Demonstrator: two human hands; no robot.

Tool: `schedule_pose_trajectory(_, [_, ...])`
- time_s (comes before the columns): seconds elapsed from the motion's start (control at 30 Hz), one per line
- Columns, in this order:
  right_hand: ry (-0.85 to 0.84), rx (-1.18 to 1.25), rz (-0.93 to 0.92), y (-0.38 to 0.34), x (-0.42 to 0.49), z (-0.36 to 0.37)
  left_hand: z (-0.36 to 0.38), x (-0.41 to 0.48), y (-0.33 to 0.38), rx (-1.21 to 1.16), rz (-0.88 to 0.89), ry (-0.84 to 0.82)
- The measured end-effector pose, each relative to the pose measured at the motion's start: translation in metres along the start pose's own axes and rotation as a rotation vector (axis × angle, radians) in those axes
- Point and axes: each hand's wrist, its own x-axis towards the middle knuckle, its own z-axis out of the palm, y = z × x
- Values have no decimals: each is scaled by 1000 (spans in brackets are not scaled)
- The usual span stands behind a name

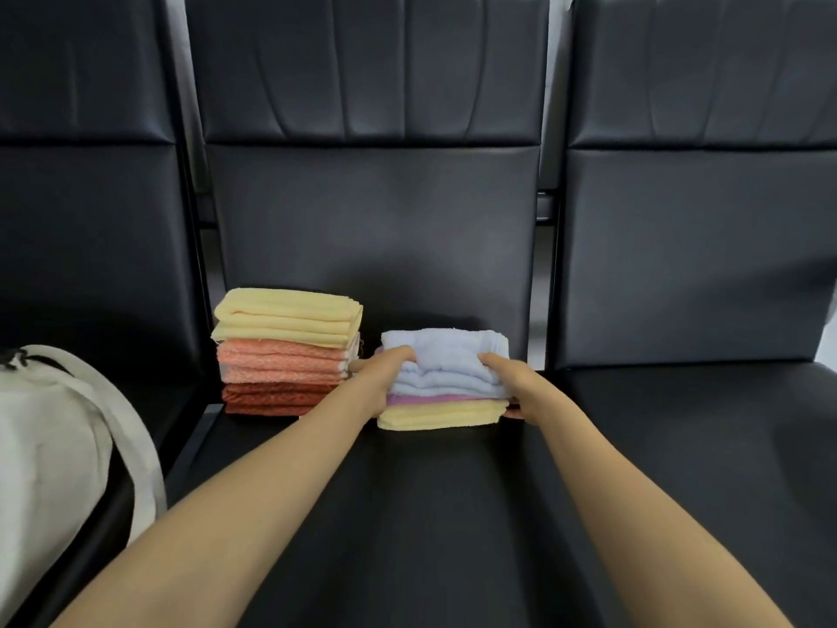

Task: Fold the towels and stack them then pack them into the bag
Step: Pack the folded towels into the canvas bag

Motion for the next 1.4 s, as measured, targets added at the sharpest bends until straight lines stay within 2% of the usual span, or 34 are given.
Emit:
schedule_pose_trajectory(0.07, [-28, -14, 19, 7, -10, -4, -6, -16, -5, 23, -47, -78])
schedule_pose_trajectory(0.33, [-61, -97, 68, 44, -72, -7, -29, -63, -55, 56, -92, -173])
schedule_pose_trajectory(0.57, [-156, -93, -16, 79, -138, 25, -80, -121, -104, -87, -3, -256])
schedule_pose_trajectory(0.7, [-285, 45, -42, 84, -172, 47, -113, -150, -112, -116, 87, -275])
schedule_pose_trajectory(0.8, [-461, 238, -10, 83, -198, 70, -145, -169, -103, -106, 193, -270])
schedule_pose_trajectory(0.93, [-709, 553, -74, 83, -211, 116, -188, -199, -69, -53, 298, -241])
schedule_pose_trajectory(1.03, [-730, 732, 27, 78, -212, 159, -219, -218, -44, -54, 331, -241])
schedule_pose_trajectory(1.13, [-687, 745, 67, 69, -217, 193, -247, -230, -24, -113, 324, -262])
schedule_pose_trajectory(1.23, [-764, 795, 32, 54, -223, 209, -275, -230, -20, -122, 305, -247])
schedule_pose_trajectory(1.3, [-836, 825, 73, 43, -221, 209, -293, -225, -24, -100, 298, -208])
schedule_pose_trajectory(1.4, [-888, 618, 36, 26, -218, 206, -320, -216, -41, -42, 288, -142])
